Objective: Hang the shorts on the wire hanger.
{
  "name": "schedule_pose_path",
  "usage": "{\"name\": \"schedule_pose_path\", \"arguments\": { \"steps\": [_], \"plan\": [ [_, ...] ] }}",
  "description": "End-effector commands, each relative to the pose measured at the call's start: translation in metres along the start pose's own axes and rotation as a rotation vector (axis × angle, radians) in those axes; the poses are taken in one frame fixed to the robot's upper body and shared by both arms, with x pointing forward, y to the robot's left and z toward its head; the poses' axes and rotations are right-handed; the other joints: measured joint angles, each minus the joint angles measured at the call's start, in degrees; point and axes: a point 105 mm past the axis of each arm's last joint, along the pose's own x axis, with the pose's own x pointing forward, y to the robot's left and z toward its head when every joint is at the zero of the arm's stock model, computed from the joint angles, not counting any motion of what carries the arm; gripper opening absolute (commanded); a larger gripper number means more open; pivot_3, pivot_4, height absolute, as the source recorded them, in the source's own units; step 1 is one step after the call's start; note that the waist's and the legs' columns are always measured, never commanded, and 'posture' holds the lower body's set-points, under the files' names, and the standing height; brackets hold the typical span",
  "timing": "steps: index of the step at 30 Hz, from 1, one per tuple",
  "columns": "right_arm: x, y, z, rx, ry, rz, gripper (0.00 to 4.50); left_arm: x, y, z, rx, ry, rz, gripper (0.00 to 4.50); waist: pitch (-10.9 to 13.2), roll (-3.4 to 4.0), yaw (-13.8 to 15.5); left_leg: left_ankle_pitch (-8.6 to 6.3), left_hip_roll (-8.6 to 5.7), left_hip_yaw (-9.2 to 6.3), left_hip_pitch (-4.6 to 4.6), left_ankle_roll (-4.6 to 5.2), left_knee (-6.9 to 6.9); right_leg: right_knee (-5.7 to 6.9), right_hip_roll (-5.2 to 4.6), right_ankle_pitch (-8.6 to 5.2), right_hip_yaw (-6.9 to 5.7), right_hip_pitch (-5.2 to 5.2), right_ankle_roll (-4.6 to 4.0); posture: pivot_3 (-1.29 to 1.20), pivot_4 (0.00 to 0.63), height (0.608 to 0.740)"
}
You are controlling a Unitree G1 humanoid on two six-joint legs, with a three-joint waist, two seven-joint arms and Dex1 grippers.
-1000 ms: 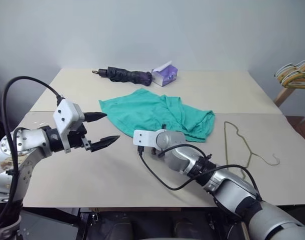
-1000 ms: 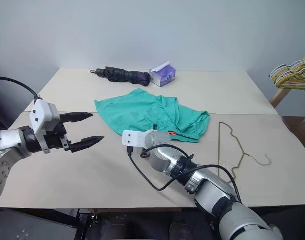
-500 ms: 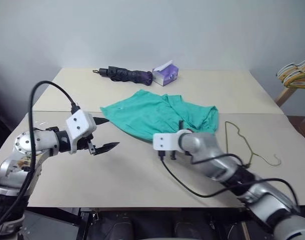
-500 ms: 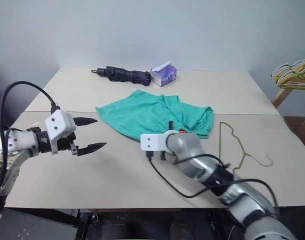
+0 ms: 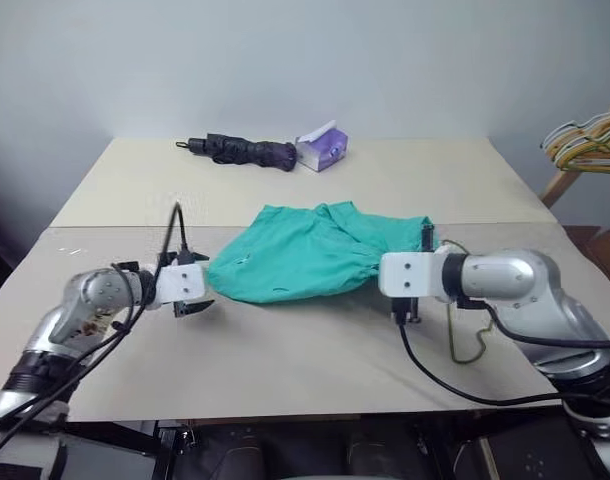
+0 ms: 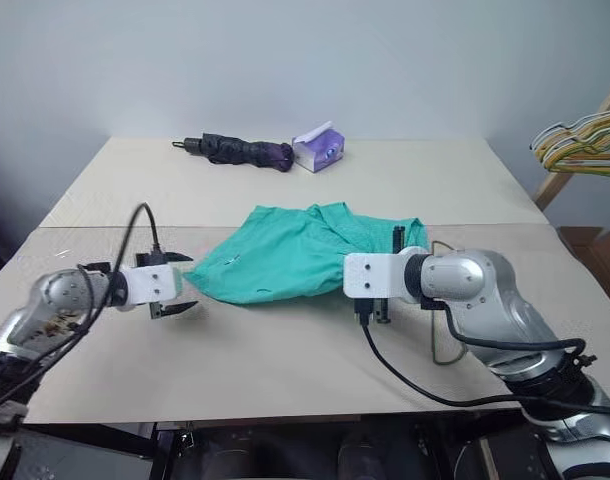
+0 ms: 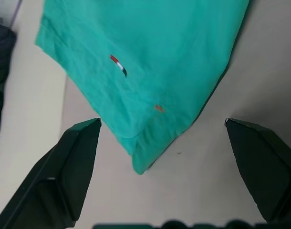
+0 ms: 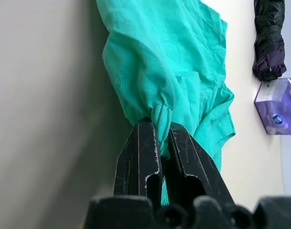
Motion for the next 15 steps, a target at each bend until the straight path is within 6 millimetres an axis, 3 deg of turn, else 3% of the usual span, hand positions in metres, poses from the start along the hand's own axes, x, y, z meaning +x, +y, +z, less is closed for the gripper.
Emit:
{"name": "schedule_pose_path", "arguments": {
  "steps": [1, 6, 7, 10, 15],
  "plan": [
    [-0.011, -0.009, 0.009, -0.019, -0.016, -0.048, 0.02, 0.016, 0.007, -0.001, 0.054, 0.020, 0.029, 4.50, -0.10, 0.08, 0.01, 0.00, 0.00, 0.00, 0.00, 0.00, 0.02, 0.01, 0.00, 0.01, 0.00, 0.01, 0.01, -0.12, 0.004, 0.740],
    [-0.013, -0.008, 0.009, -0.011, -0.012, -0.054, 0.02, 0.045, 0.023, 0.002, 0.043, 0.035, 0.094, 4.50, -0.43, 0.13, 0.02, 0.01, -0.02, 0.01, 0.13, -0.01, 0.10, -0.01, -0.01, 0.03, -0.01, 0.19, 0.07, -0.13, 0.000, 0.740],
    [-0.013, -0.008, 0.009, -0.009, -0.011, -0.056, 0.01, 0.051, 0.026, 0.004, 0.037, 0.032, 0.100, 4.32, -0.51, 0.12, -0.05, 0.01, -0.02, 0.01, 0.15, -0.01, 0.10, -0.02, -0.01, 0.03, -0.01, 0.22, 0.08, -0.13, 0.000, 0.740],
    [-0.013, -0.007, 0.009, -0.002, -0.014, -0.058, 0.00, 0.062, 0.031, 0.009, 0.044, 0.023, 0.114, 3.60, -0.61, 0.12, -0.34, 0.00, -0.02, 0.01, 0.16, -0.01, 0.09, -0.04, -0.01, 0.03, -0.01, 0.23, 0.08, -0.14, 0.000, 0.740],
    [-0.011, -0.003, 0.012, 0.004, -0.025, -0.057, 0.00, 0.072, 0.040, 0.020, 0.061, -0.007, 0.126, 1.95, -0.62, 0.11, -1.18, 0.00, -0.02, 0.00, 0.10, -0.01, 0.08, -0.04, 0.00, 0.03, -0.01, 0.20, 0.08, -0.16, 0.000, 0.740]
  ]
}}
